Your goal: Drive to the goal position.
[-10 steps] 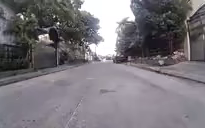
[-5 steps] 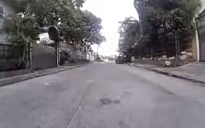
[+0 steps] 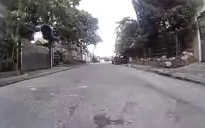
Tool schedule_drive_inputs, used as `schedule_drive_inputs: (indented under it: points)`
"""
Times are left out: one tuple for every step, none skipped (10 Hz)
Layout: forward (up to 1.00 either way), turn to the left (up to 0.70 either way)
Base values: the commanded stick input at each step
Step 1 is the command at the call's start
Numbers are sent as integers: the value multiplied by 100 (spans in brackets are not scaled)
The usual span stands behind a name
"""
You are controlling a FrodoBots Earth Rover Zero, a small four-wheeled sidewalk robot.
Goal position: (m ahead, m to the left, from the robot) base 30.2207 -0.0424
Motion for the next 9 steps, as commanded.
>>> schedule_drive_inputs:
  points:
    - [100,-1]
    - [100,-1]
    - [100,-1]
    - [100,-1]
    - [100,-21]
    - [100,-35]
    - [100,-41]
    - [100,-41]
    - [100,-41]
